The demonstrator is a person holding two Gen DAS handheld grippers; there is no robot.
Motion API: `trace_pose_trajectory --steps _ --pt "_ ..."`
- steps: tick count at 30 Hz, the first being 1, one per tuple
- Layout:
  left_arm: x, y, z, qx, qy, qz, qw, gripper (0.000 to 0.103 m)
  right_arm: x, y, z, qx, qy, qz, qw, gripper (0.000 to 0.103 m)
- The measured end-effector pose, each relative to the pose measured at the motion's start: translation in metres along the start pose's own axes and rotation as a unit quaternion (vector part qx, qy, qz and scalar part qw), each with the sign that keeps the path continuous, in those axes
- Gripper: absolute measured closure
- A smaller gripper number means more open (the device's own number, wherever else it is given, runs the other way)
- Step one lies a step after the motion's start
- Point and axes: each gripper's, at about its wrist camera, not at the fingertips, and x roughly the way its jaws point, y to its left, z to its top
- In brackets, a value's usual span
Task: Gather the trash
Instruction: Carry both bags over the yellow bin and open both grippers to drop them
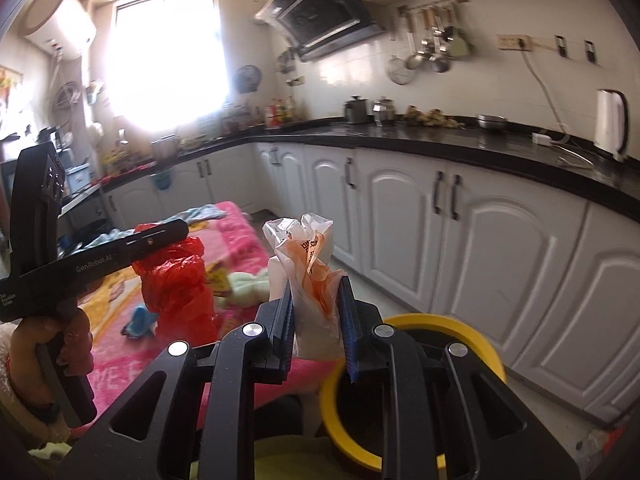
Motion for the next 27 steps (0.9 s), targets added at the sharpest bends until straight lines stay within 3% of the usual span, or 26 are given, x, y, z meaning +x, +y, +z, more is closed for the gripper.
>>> trace_pose_trajectory --steps 12,22,24,27 --pt "0.071 -0.044 -0.011 0.012 0.03 -0.011 0.9994 0.096 -0.001 -0.072 -0.041 0.076 0.042 -0.067 0.994 0.083" --pt "0.12 -0.058 -0.035 0.02 0.065 -0.009 0.9977 0.095 0.017 -0.099 -0.065 0.122 0.081 -0.078 0.986 0.082" --pt "0.127 -0.057 -0.037 0.016 0.069 -0.008 0.9975 0.095 0.022 -0.102 -0.062 0.125 0.083 -0.079 0.986 0.08" --pt "0.135 -0.054 -0.041 0.01 0.071 -0.004 0.9974 0.094 0.026 -0.108 -0.06 0.135 0.08 -0.086 0.984 0.068"
